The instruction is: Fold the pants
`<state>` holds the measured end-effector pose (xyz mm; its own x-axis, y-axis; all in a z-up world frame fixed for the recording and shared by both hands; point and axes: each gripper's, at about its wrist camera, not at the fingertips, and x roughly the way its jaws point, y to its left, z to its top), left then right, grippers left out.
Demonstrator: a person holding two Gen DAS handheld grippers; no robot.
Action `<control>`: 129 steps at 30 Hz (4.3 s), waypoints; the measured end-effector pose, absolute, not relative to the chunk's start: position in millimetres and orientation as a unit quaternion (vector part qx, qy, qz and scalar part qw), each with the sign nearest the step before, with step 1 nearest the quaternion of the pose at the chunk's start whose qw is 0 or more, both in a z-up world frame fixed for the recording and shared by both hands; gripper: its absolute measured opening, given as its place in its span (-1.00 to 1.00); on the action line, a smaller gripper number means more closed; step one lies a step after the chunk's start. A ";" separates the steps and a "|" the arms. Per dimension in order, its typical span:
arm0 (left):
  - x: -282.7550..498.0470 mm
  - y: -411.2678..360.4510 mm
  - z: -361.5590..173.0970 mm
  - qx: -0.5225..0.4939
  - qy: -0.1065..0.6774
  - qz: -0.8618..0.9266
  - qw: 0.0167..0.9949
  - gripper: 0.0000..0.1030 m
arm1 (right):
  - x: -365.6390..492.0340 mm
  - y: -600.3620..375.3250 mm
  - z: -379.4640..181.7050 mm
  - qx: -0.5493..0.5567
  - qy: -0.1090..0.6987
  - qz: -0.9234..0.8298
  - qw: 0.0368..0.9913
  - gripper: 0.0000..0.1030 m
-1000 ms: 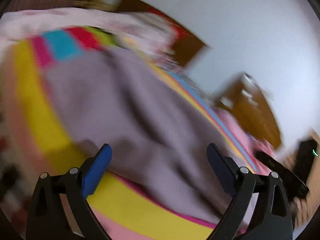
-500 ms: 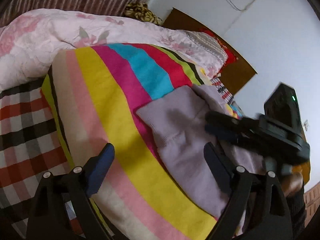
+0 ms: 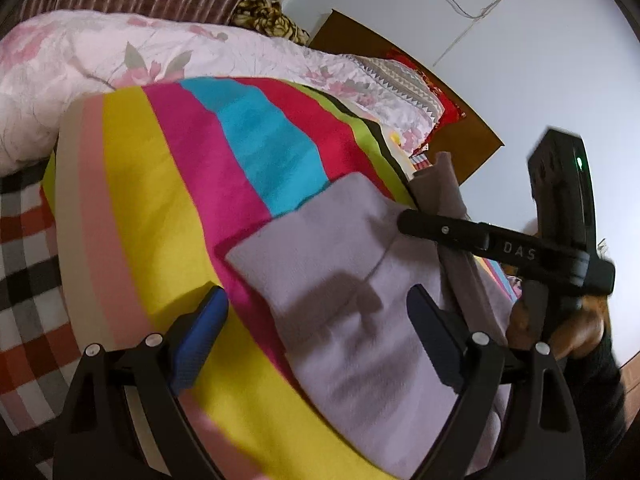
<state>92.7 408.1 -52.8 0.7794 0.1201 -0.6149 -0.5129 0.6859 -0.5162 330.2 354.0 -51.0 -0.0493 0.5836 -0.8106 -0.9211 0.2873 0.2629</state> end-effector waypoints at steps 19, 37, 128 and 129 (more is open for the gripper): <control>92.9 415.7 -41.6 -0.323 0.269 0.197 0.886 -0.82 | 311.7 348.5 -42.9 -0.237 0.359 0.603 0.671 -0.73; 81.6 440.6 -33.2 -0.291 0.264 0.321 0.862 0.65 | 348.3 363.8 -18.4 -0.132 0.419 0.598 0.670 -0.06; 87.5 434.6 -39.6 -0.371 0.293 0.223 0.852 -0.09 | 332.9 364.4 -43.6 -0.191 0.395 0.583 0.684 -0.68; 86.1 436.6 -39.5 -0.369 0.298 0.243 0.846 0.23 | 332.2 363.5 -44.0 -0.192 0.396 0.581 0.684 -0.52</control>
